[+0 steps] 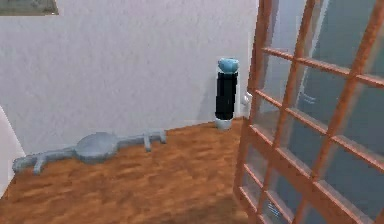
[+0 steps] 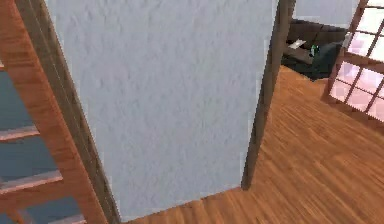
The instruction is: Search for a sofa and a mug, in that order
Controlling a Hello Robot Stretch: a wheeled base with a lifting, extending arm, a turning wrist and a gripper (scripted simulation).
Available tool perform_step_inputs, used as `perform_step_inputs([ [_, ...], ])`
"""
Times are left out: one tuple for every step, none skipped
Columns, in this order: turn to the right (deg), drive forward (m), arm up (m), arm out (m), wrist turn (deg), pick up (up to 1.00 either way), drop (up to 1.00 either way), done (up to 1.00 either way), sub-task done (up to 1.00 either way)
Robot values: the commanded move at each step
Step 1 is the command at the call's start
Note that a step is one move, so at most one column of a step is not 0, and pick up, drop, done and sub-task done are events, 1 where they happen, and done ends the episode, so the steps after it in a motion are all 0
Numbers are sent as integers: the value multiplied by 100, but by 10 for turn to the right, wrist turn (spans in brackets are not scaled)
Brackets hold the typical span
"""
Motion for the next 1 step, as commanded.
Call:
perform_step_inputs([
  [0,95,0,0,0,0,0,0,0],
])
